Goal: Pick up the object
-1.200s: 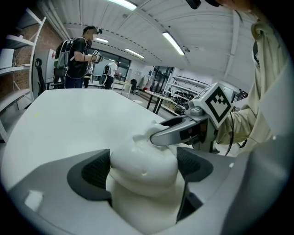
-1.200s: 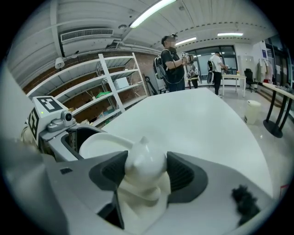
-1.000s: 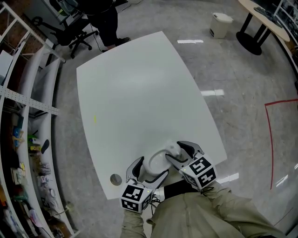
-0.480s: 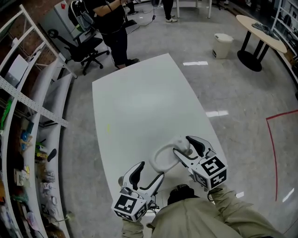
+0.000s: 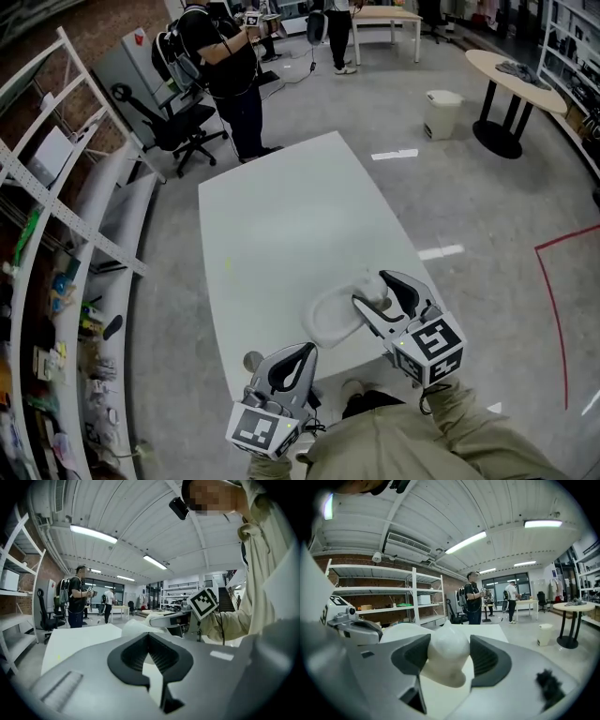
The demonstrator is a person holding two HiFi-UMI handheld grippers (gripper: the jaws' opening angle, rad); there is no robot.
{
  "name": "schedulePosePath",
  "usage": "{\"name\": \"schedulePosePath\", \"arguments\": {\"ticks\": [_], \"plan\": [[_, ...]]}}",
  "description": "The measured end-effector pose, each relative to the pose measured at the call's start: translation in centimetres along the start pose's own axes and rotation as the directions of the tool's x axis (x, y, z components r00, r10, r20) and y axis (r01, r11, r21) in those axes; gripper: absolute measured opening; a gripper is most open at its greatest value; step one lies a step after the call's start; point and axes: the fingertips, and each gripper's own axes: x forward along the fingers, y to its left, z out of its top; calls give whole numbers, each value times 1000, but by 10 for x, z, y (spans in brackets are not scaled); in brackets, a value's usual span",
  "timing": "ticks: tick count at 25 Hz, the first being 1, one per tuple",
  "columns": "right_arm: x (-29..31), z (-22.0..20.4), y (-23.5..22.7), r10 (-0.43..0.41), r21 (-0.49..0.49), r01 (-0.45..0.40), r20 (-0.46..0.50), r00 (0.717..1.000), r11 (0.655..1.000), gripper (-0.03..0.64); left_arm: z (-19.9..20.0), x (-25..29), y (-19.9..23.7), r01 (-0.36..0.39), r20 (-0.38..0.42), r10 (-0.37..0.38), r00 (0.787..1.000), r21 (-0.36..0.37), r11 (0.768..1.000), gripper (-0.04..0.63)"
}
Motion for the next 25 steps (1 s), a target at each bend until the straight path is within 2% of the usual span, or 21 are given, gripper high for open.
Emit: {"name": "schedulePosePath", "arguments": {"ticks": [1,8,16,25], "plan": [[-6,4,-1,-5,-4,5,13,1000,1000,276,4,-5,-2,-10,16,10,1000,6,1000,5],[-56,20,-3,-2,-22,4,80,997,1000,275,15,-20,-39,-38,34,37,999,23,999,4],[-130,19,4,21,-50,-16,117,993,999,273,18,-43,-102,-80,57,79,995,22,997,5],[-202,23,24,40,-87,-26,173,984,996,272,13,-80,-152,-125,101,126,987,-16,992,5]]}}
